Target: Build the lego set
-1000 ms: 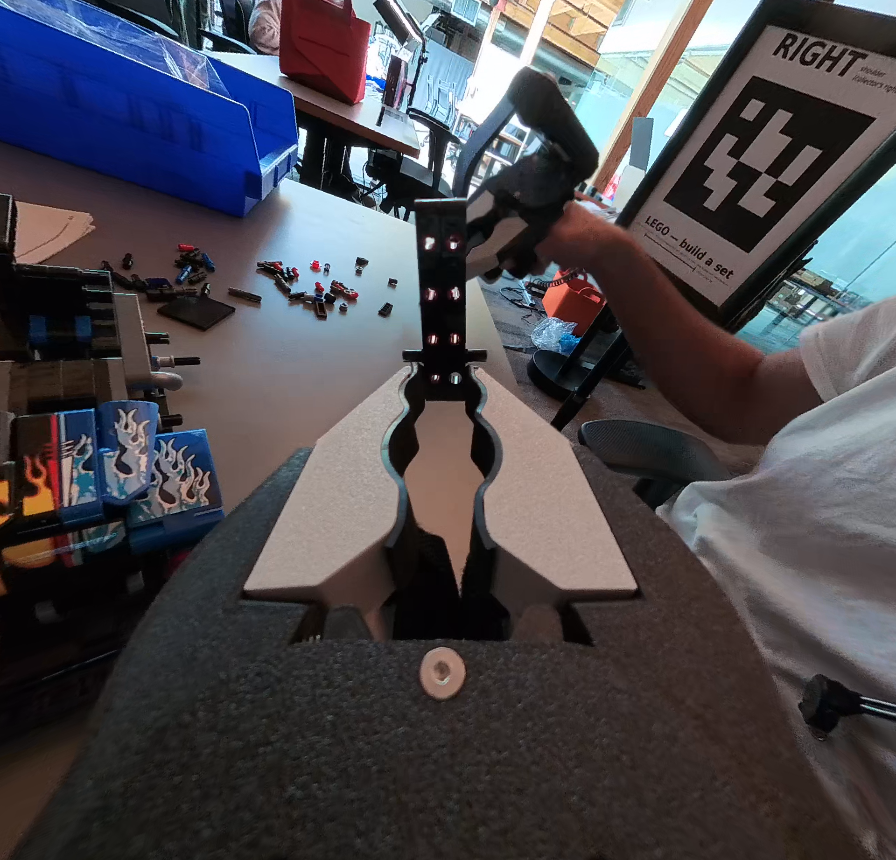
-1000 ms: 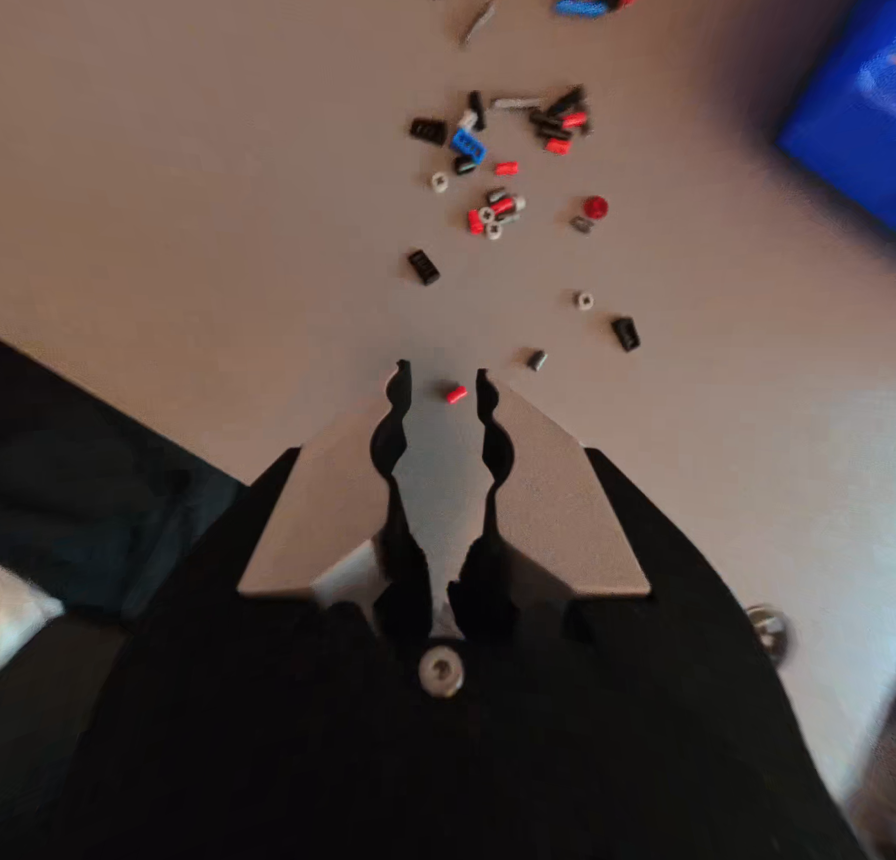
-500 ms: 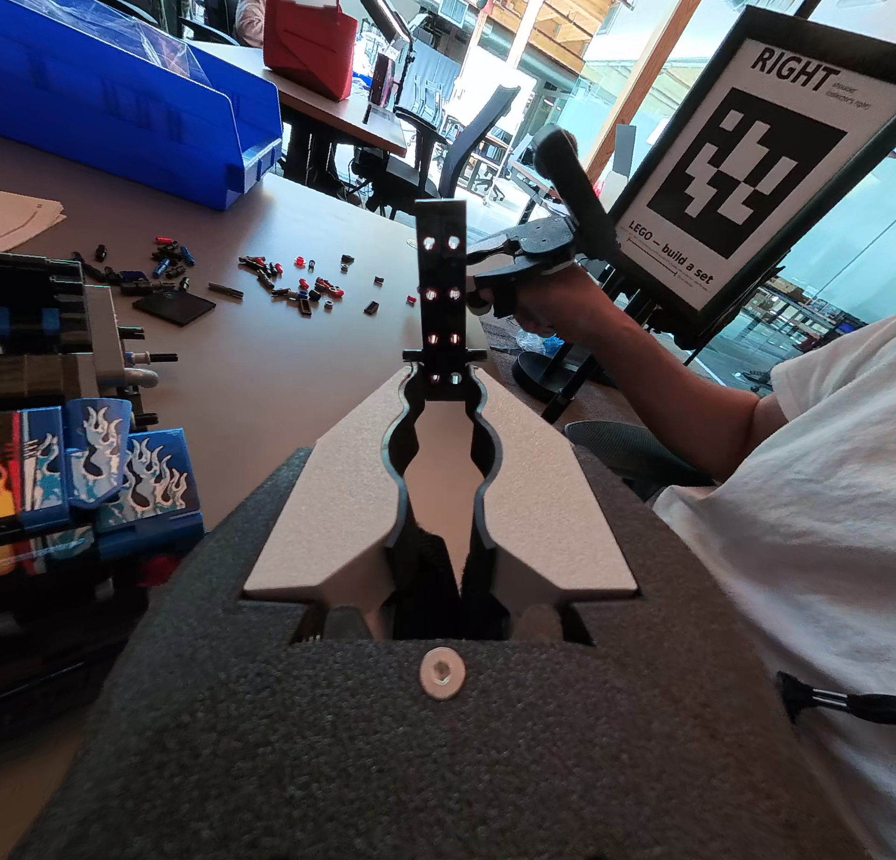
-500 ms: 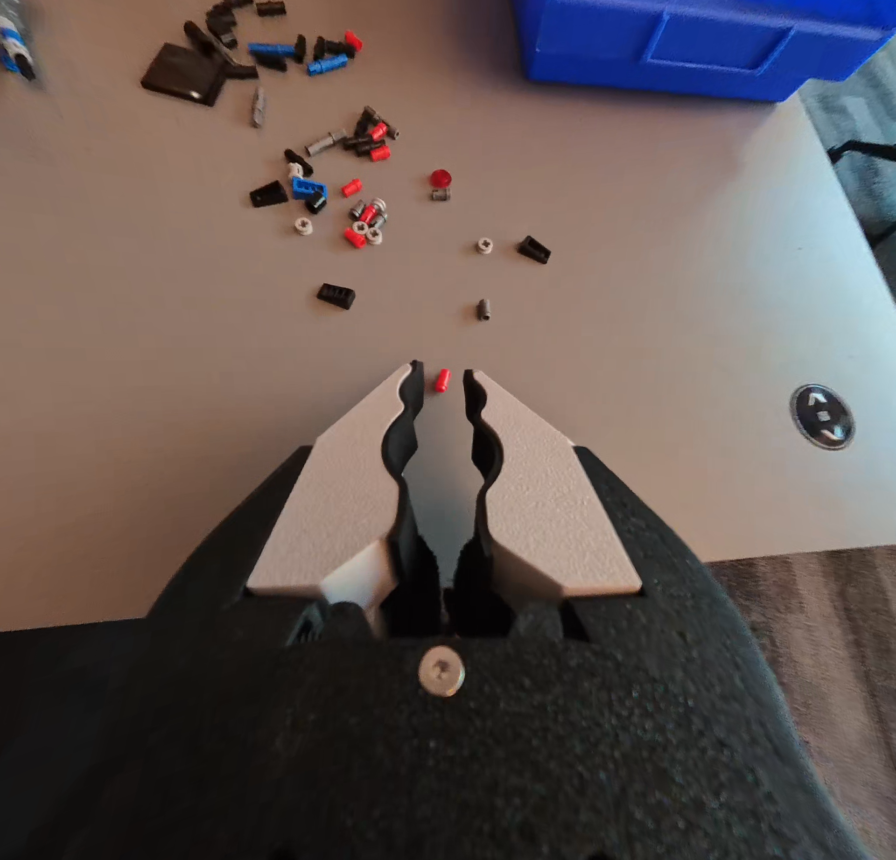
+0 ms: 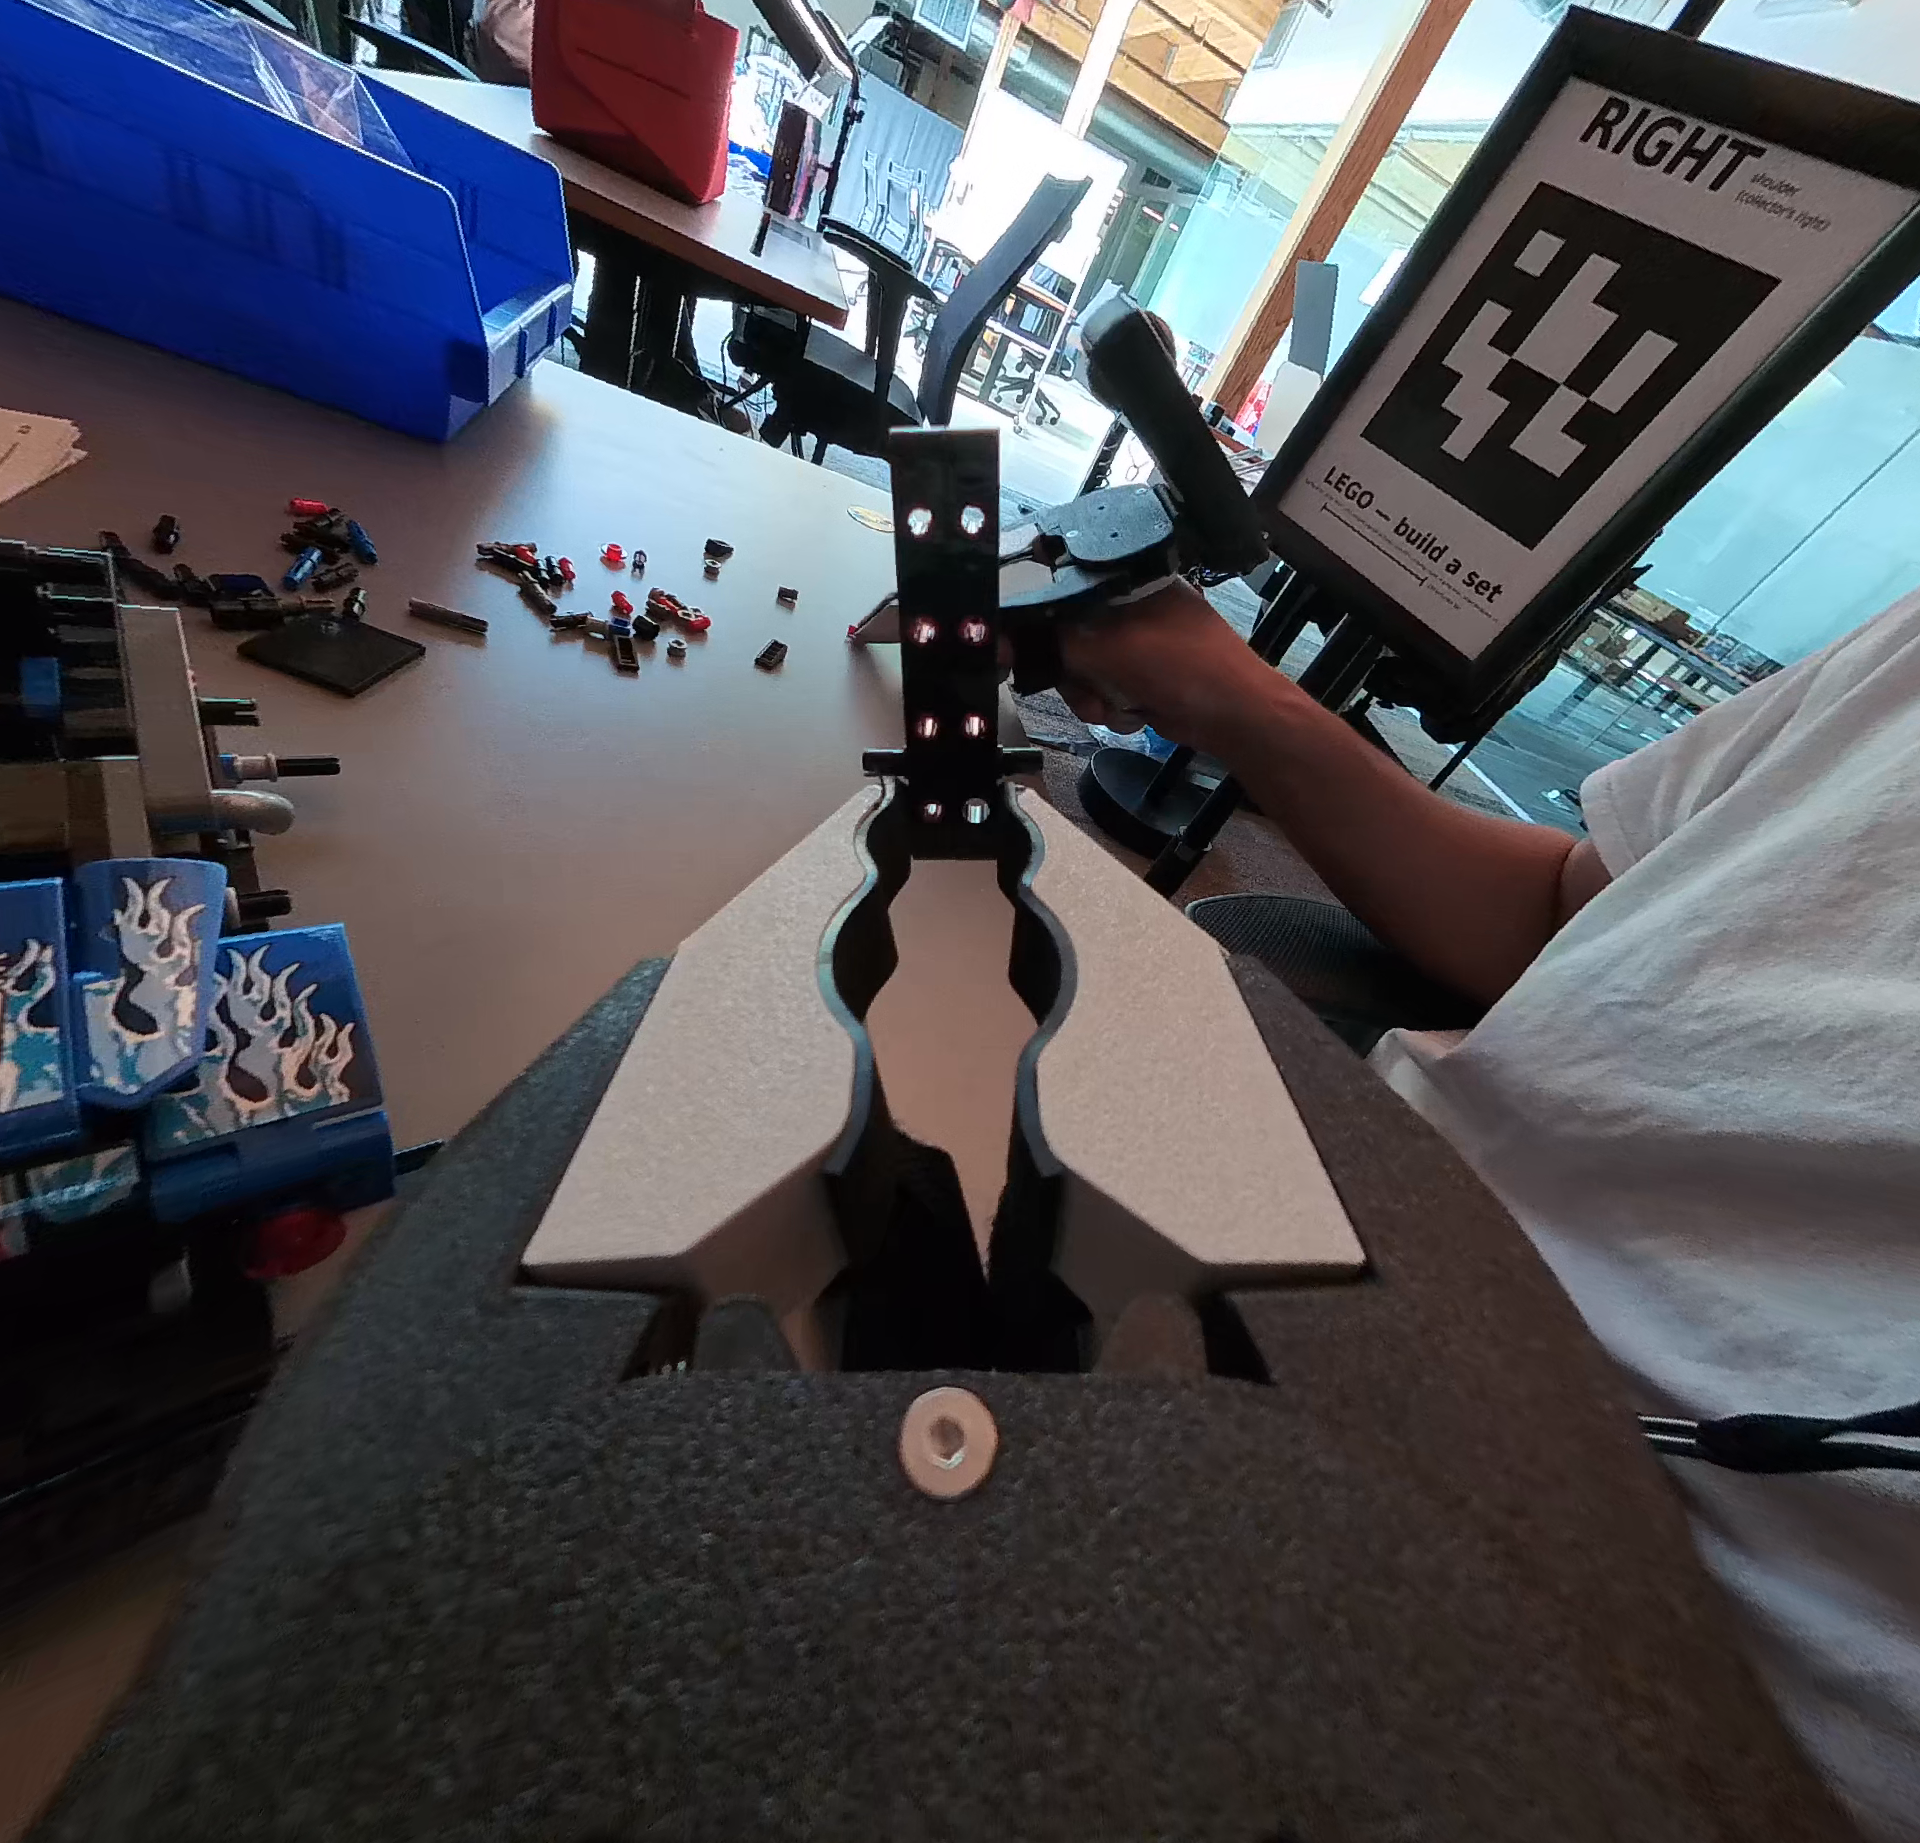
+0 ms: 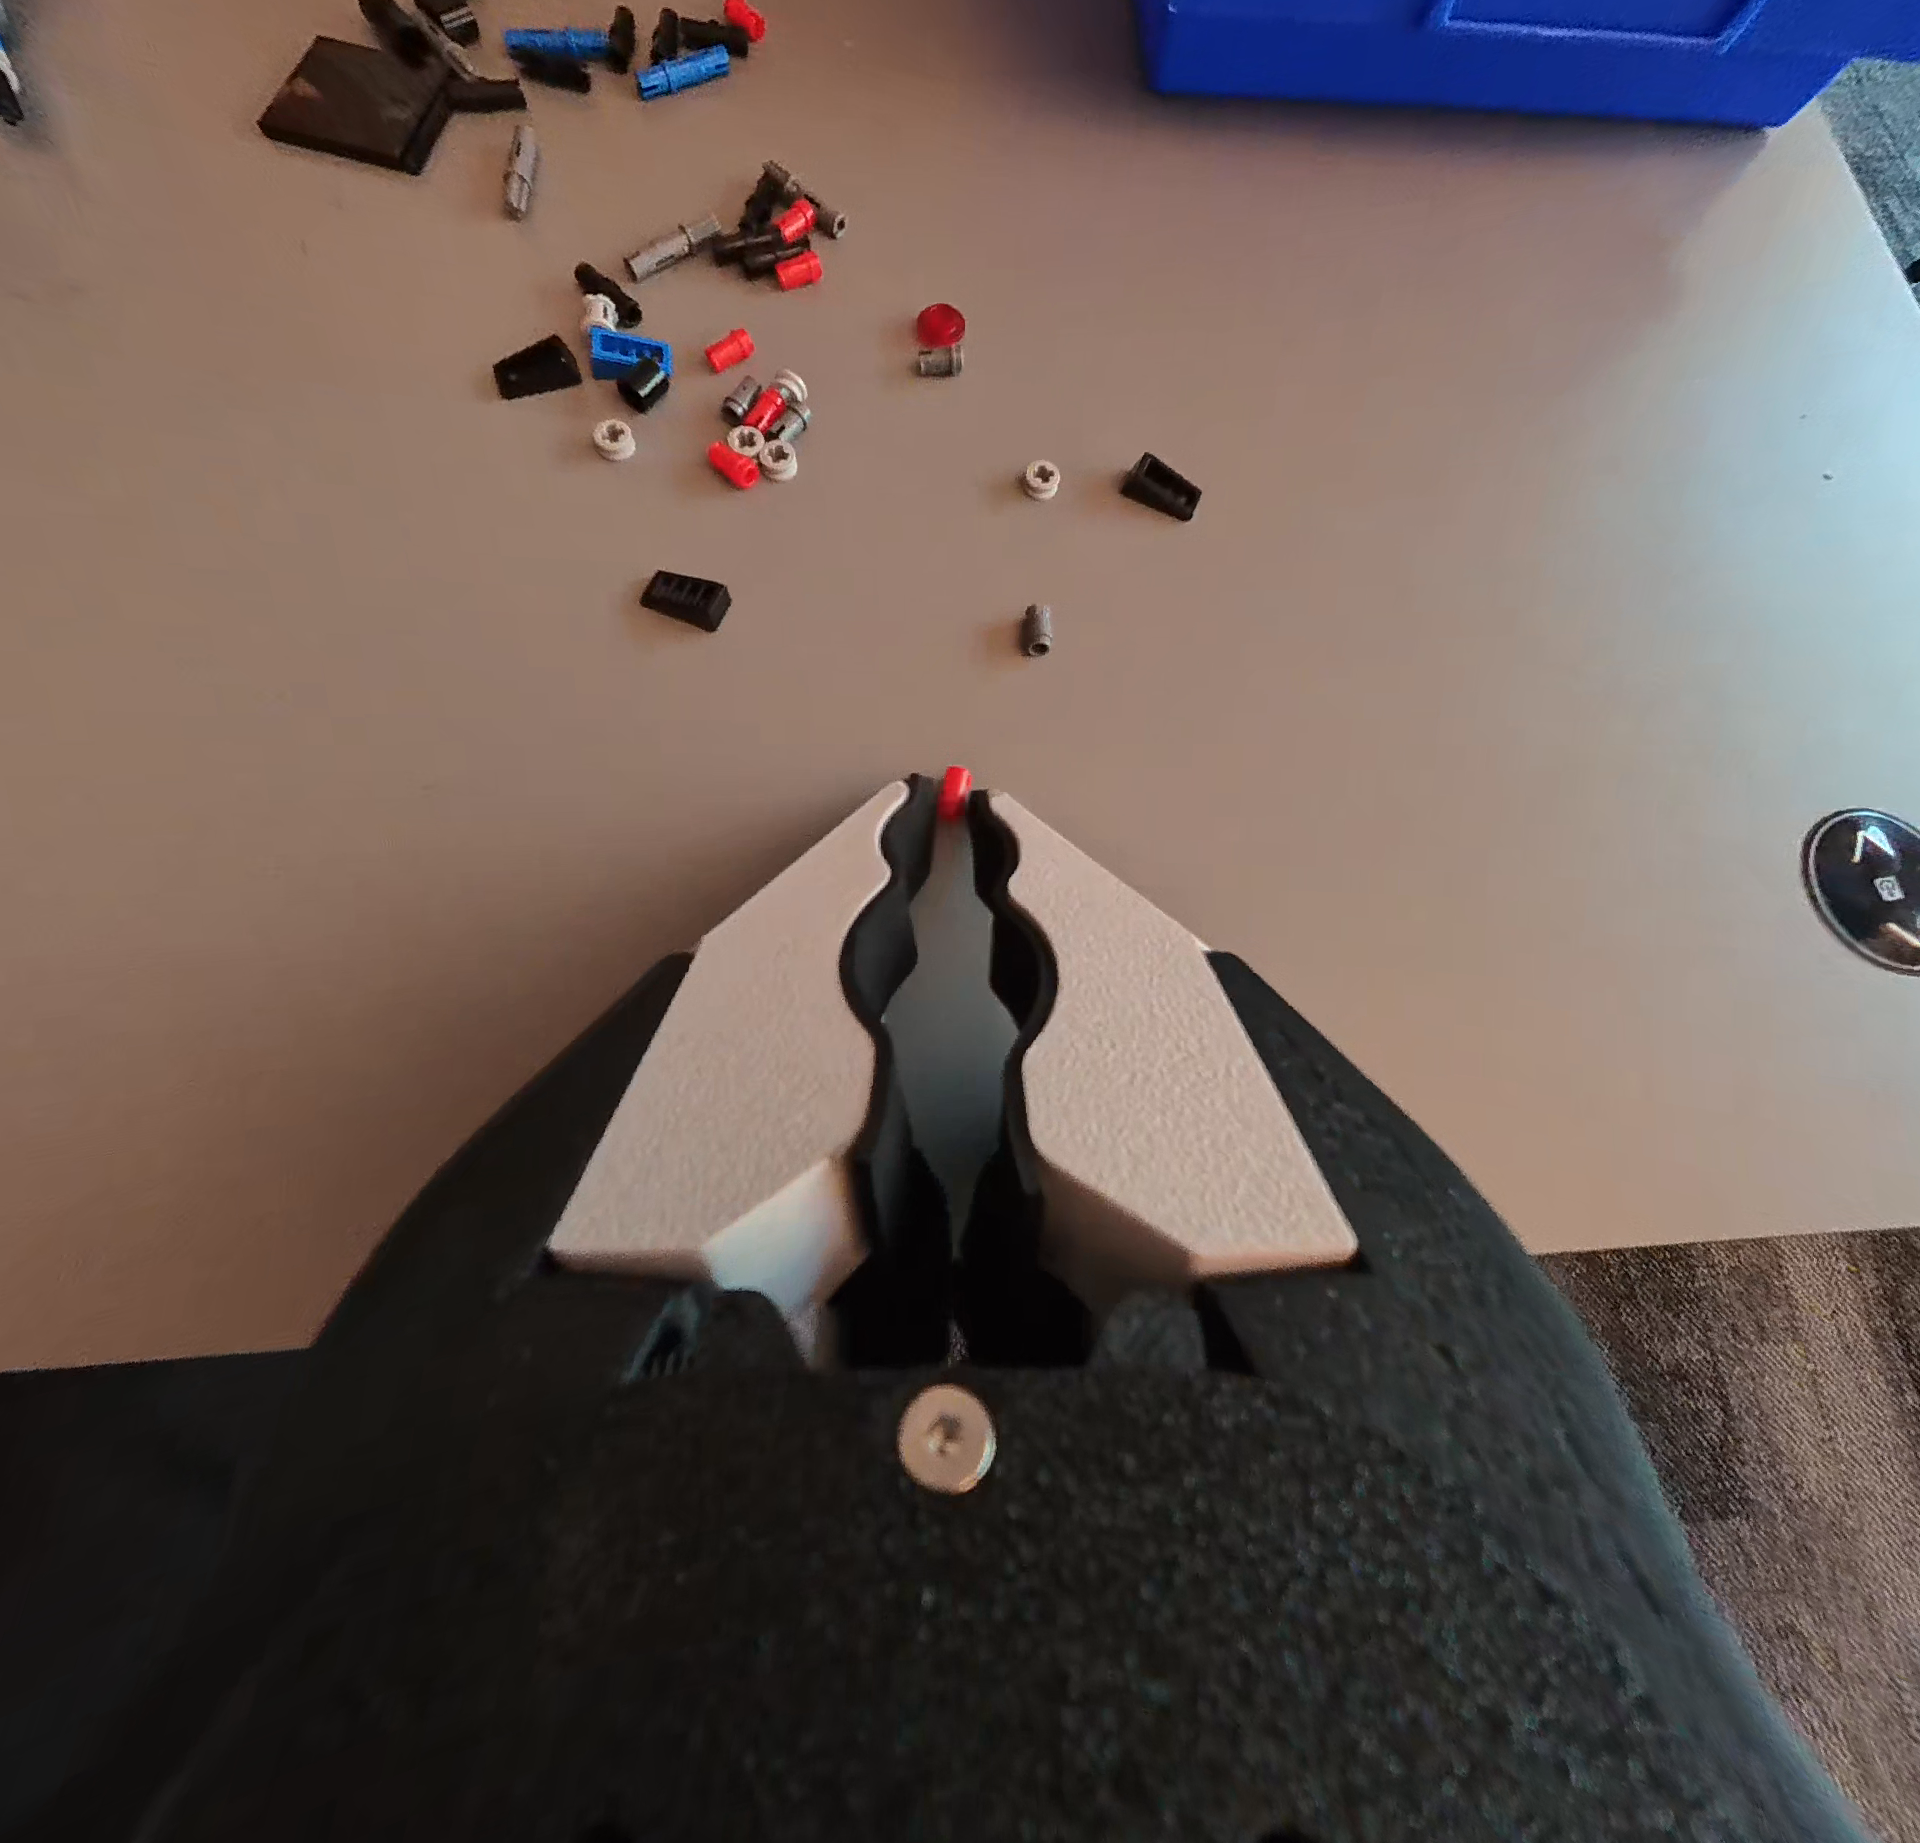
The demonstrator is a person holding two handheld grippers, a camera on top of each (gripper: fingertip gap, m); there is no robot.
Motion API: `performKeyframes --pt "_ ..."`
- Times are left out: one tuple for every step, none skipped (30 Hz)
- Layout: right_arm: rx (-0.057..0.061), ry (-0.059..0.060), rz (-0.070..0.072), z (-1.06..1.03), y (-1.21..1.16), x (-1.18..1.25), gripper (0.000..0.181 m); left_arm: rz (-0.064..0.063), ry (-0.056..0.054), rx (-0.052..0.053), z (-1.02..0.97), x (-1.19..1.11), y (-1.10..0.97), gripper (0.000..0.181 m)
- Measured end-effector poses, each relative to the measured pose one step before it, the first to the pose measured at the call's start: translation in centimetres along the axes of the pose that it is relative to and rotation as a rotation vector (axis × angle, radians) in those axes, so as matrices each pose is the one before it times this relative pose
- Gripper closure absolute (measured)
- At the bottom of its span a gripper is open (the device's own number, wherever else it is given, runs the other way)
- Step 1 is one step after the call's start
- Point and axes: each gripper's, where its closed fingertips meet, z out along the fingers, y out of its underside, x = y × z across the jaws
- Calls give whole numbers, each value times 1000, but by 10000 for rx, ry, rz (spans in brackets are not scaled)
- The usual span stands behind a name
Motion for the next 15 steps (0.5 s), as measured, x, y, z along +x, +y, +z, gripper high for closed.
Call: performKeyframes --pt "25 20 -57 -18 3 -104 176 -16 11 6 -13 -7 -10 167" --pt "10 56 -129 -25 -2 -62 177 -31 16 5 0 3 -2 167" --pt "-9 39 -87 -24 8 -26 177 -33 13 10 -5 -4 -10 167" --pt "-13 -21 -74 -6 6 -44 177 -26 16 15 -7 7 -23 167" --pt "2 -67 -85 -7 -2 -76 177 -28 21 20 -16 -4 -27 167" --pt "43 -117 -101 -14 -26 -120 177 -40 21 27 -20 -1 -38 167" --pt "40 -153 -184 -21 -32 -198 177 -83 50 46 -33 8 -68 167" --pt "55 -268 -353 -27 -72 -449 177 -158 78 73 -54 -7 -110 167" --pt "91 -275 -397 -33 -125 -569 178 -202 95 84 -71 0 -131 167" --pt "22 -95 -447 -47 -70 -424 178 -197 68 88 -92 -69 -133 167" --pt "65 -274 -643 -69 -254 -834 178 -169 41 72 -86 -112 -123 167" --pt "275 -420 -861 -183 -688 -1240 178 -143 16 48 -86 -137 -79 167" --pt "125 42 -928 -181 -664 -700 178 -123 37 18 -48 -101 -45 167" --pt "94 -38 -1014 -179 -817 -812 178 -137 41 -36 -24 -93 56 168" --pt "685 -782 -1313 -373 -1721 -2141 178 -176 12 -90 22 -134 142 168"
